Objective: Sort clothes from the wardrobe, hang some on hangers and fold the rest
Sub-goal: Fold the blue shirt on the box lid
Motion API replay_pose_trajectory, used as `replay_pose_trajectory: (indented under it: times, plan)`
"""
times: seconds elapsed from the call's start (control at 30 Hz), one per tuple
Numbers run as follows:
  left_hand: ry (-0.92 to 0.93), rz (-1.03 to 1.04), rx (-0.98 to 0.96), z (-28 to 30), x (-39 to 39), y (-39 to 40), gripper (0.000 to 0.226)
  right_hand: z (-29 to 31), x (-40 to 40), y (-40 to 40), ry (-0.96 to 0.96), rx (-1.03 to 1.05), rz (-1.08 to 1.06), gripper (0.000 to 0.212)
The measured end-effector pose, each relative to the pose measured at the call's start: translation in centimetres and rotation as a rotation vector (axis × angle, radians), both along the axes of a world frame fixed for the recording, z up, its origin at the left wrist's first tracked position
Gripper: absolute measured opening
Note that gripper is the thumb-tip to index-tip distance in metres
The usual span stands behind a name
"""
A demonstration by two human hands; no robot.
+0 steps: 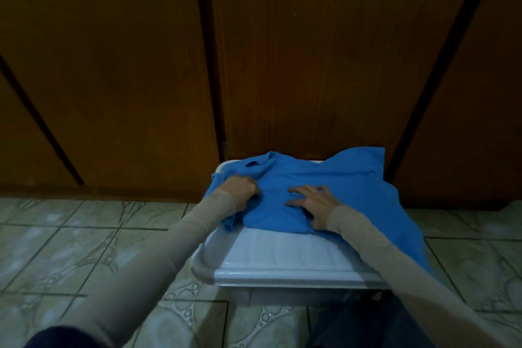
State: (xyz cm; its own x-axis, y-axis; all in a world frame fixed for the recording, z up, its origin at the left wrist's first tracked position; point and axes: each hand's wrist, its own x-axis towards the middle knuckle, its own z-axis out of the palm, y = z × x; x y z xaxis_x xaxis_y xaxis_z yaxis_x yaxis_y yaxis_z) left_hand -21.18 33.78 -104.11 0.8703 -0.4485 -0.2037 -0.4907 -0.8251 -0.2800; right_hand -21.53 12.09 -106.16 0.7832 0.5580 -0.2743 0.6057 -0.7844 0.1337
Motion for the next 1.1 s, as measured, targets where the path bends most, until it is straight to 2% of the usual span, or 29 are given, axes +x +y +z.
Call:
replay_pose_trajectory:
  times: [0.13, 0.2, 0.23, 0.3, 0.37, 0.4, 0.5, 0.53, 0.57, 0.63, 0.7, 0.73, 0.77, 0.8, 0.87, 0.93, 1.0, 1.03, 1.1]
  plan:
    - [0.226, 0.059, 0.064, -1.2, -1.1, 0.1, 0.078, -0.7, -0.3, -0.9, -0.073, 0.067, 0.063, 0.055]
    - [0.253, 0.069, 0.072, -0.9, -1.4, 0.4, 0.083, -1.0, -0.7, -1.4, -0.094, 0.156, 0.11, 0.044]
    - [0.228, 0.059, 0.043, -0.8, -1.5, 0.6, 0.077, -1.2, -0.9, -1.5, -0.11, 0.22, 0.15, 0.037]
    - [0.151, 0.027, -0.044, -1.0, -1.7, 1.0, 0.051, -1.5, -1.3, -1.4, -0.126, 0.37, 0.2, 0.025]
    - [0.128, 0.028, -0.196, -1.7, -1.7, 1.8, 0.022, -1.3, -1.8, -1.1, -0.087, 0.439, 0.106, 0.023]
    - [0.144, 0.041, -0.311, -2.0, -1.8, 2.2, 0.015, -1.1, -2.0, -1.0, -0.058, 0.519, 0.013, 0.024]
    - [0.225, 0.12, -0.709, -1.8, -1.8, 3.0, 0.023, -0.6, -2.1, -0.7, -0.009, 0.857, -0.29, 0.021]
    - [0.25, 0.147, -0.764, -1.5, -1.8, 3.0, 0.025, -0.4, -2.0, -0.5, 0.017, 0.928, -0.383, 0.019]
    - [0.283, 0.165, -0.783, -1.2, -1.8, 3.1, 0.024, -0.4, -1.8, -0.3, 0.067, 0.978, -0.483, 0.019]
    - [0.303, 0.161, -0.679, -1.1, -1.9, 3.0, 0.016, -0.5, -1.2, 0.1, 0.156, 1.063, -0.646, 0.024]
    - [0.255, 0.115, -0.437, -1.4, -2.1, 2.5, 0.044, -0.4, -0.8, 0.5, 0.181, 1.128, -0.723, 0.025]
    - [0.219, 0.106, -0.343, -1.6, -2.4, 2.0, 0.053, -0.3, -0.8, 0.5, 0.169, 1.132, -0.715, 0.024]
    - [0.174, 0.102, -0.313, -1.8, -2.5, 1.6, 0.053, -0.2, -0.9, 0.4, 0.138, 1.107, -0.693, 0.03]
    - [0.132, 0.096, -0.36, -1.9, -2.6, 1.4, 0.045, 0.0, -0.9, 0.4, 0.108, 1.066, -0.669, 0.035]
    - [0.086, 0.108, -0.563, -2.1, -2.6, 1.5, 0.022, 0.2, -0.8, 0.1, 0.112, 1.025, -0.635, 0.033]
    - [0.205, 0.216, -0.851, -1.7, -2.8, 1.6, 0.008, 0.5, -0.8, -0.1, 0.169, 1.047, -0.63, 0.028]
    - [0.499, 0.407, -1.205, -0.5, -3.4, 1.7, 0.016, 1.1, -0.8, -0.3, 0.32, 1.178, -0.664, 0.027]
    - [0.678, 0.499, -1.307, 0.4, -3.6, 2.0, 0.017, 1.4, -1.0, -0.7, 0.469, 1.246, -0.672, 0.027]
    - [0.996, 0.546, -1.328, 1.9, -3.6, 3.4, 0.026, 1.8, -1.6, -1.8, 0.816, 1.236, -0.568, 0.021]
